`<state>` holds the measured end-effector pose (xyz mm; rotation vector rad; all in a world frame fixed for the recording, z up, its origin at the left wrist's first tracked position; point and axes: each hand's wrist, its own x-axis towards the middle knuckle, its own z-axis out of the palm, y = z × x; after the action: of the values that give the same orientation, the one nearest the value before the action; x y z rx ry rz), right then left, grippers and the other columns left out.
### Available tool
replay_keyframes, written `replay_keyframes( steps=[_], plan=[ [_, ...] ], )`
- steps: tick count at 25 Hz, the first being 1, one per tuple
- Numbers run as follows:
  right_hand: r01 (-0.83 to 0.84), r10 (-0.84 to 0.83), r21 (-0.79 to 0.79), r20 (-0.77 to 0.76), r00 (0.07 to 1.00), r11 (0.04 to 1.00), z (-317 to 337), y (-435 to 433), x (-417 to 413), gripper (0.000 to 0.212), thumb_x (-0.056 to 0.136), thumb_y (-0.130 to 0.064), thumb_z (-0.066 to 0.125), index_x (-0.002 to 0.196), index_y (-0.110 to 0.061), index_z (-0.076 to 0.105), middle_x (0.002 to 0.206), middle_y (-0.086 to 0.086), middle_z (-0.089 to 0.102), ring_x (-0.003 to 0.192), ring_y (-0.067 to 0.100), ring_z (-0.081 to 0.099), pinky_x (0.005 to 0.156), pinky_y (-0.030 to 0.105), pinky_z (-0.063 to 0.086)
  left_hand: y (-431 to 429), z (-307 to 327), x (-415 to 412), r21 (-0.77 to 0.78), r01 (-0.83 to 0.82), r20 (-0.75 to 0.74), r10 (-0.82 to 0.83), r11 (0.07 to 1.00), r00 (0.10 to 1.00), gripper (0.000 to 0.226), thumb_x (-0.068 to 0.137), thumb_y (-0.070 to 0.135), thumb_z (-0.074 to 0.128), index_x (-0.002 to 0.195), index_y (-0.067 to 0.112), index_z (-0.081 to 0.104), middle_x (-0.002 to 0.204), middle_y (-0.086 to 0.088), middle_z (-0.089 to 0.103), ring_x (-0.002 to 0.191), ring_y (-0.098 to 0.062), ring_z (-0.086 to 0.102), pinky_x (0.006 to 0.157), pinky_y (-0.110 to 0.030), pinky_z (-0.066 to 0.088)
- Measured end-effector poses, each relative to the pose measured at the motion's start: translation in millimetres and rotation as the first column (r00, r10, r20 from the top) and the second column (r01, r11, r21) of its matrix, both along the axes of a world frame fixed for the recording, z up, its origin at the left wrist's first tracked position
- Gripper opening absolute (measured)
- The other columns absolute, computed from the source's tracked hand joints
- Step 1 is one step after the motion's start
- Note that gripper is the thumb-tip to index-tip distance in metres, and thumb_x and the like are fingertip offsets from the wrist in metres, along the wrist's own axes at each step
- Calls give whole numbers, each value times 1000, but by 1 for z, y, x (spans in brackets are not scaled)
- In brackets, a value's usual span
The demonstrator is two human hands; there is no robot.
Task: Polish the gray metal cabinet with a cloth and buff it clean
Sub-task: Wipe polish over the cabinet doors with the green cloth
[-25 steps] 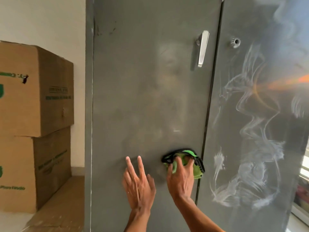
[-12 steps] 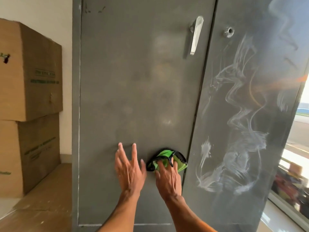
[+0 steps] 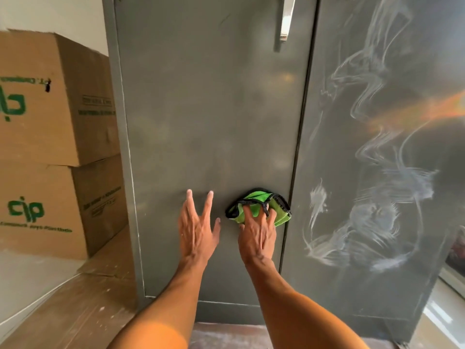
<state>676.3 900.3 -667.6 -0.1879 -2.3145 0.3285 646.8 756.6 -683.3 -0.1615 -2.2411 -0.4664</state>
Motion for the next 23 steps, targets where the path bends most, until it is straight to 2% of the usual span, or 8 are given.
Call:
replay_keyframes(
  steps=[2, 5, 9, 12, 14, 18, 20, 23],
  plan=[
    [-16, 16, -23, -19, 1000, 1000, 10, 3, -2, 79, 50, -12, 98, 116, -32, 60, 121, 12, 59, 111, 33, 43, 61, 35, 56, 11, 2, -4, 0, -14, -22, 14, 1000, 1000, 70, 92, 32, 69, 155, 21, 42, 161, -30, 22, 135, -48, 40, 105, -54, 43],
    [-65, 71, 107, -56, 996, 992, 9, 23, 0, 80, 54, -11, 95, 122, -32, 57, 127, 12, 52, 113, 34, 44, 67, 37, 57, 21, 15, -7, 41, 5, -60, -2, 999, 998, 63, 89, 27, 71, 147, 15, 50, 157, -32, 27, 128, -49, 42, 102, -56, 44],
    [-96, 111, 290, -34, 993, 952, 2, 44, 7, 81, 54, 0, 85, 125, -32, 59, 133, 14, 56, 115, 38, 50, 78, 44, 58, 24, 23, 1, 148, -17, 7, 16, 989, 1000, 83, 81, 23, 77, 155, 21, 41, 160, -29, 22, 132, -48, 44, 93, -54, 49],
    [-140, 145, 412, 19, 989, 900, -10, 52, 14, 78, 49, -6, 87, 120, -31, 65, 135, 13, 57, 115, 39, 58, 87, 48, 59, 35, 16, 6, 197, 15, 14, -18, 980, 1000, 94, 75, 18, 82, 158, 24, 38, 160, -29, 24, 132, -49, 44, 93, -55, 52],
    [-157, 144, 406, 64, 988, 900, -12, 62, 12, 84, 45, -13, 91, 121, -33, 63, 139, 12, 56, 120, 41, 59, 92, 50, 58, 47, 17, 5, 230, 30, 1, -31, 973, 1000, 95, 73, 16, 83, 157, 22, 40, 160, -30, 25, 133, -51, 43, 93, -57, 52],
    [-65, 59, 332, 29, 998, 941, 2, 63, 7, 95, 40, -12, 89, 128, -31, 57, 133, 15, 62, 133, 44, 42, 101, 54, 53, 65, 18, 0, 246, 53, -32, -46, 968, 998, 91, 71, 10, 81, 154, 19, 46, 160, -32, 25, 136, -54, 39, 97, -60, 48],
    [-3, 13, 289, -32, 999, 957, 10, 62, 5, 92, 48, -11, 85, 133, -30, 56, 137, 17, 59, 141, 45, 39, 111, 53, 39, 71, 16, -2, 273, 63, -37, -55, 960, 998, 90, 71, 7, 79, 153, 20, 47, 161, -31, 24, 138, -54, 38, 98, -60, 47],
    [54, -22, 283, -116, 993, 957, 17, 69, -4, 85, 62, -13, 77, 141, -30, 52, 145, 18, 52, 149, 42, 29, 115, 51, 25, 76, 13, -7, 295, 83, -77, -64, 952, 995, 88, 68, 4, 78, 151, 19, 50, 160, -32, 25, 138, -55, 38, 97, -60, 47]
  ],
)
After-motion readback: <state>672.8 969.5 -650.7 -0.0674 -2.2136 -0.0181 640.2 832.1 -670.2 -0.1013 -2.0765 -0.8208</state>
